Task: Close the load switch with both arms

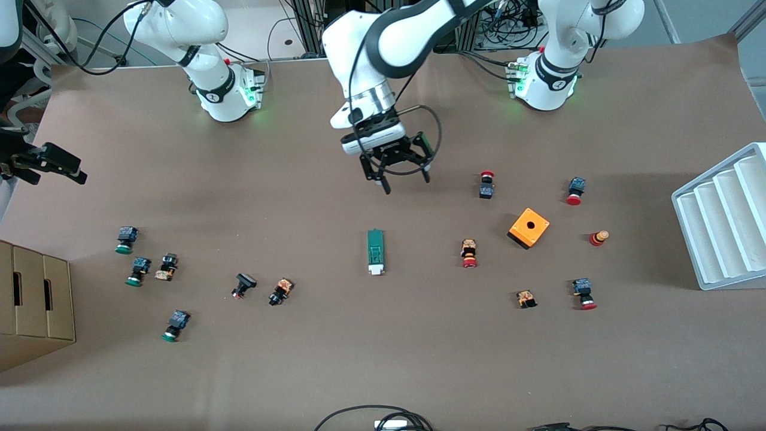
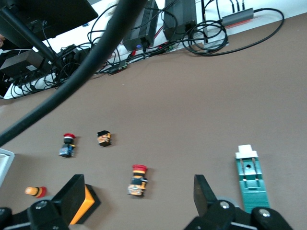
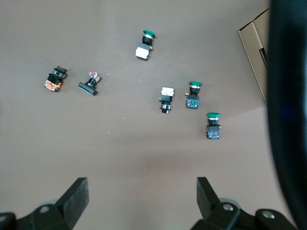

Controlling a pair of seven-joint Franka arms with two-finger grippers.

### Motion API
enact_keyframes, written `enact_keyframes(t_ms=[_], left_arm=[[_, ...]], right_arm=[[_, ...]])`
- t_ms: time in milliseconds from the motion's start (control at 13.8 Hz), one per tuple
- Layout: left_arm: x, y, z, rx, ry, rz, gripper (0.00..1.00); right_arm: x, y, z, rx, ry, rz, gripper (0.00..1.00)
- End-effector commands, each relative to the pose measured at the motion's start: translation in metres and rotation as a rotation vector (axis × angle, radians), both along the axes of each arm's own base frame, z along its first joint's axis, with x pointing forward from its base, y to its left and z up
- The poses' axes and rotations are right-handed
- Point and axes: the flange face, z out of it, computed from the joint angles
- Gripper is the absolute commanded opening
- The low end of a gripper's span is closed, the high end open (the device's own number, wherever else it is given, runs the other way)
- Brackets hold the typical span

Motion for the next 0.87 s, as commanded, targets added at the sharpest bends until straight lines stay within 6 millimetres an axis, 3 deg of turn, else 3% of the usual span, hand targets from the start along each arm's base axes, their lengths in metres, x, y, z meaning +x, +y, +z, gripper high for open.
enact_keyframes(t_ms=[0,290,798], left_arm=[[0.008,0.035,0.04,0.043,0.04,-0.018,1.0],[0.046,0.085,0.082,0.05,0.098,0.007,1.0],[0.085,0.122,0.13,0.021,0.206,-0.027,1.0]], right_arm=[[0.007,-0.003,0.003,-0.027,-0.014,-0.001,1.0],[0.008,-0.006,0.011,-0.052,-0.024,0.032,1.0],[0.008,-0.007,0.01,-0.045,-0.026,0.086,1.0]])
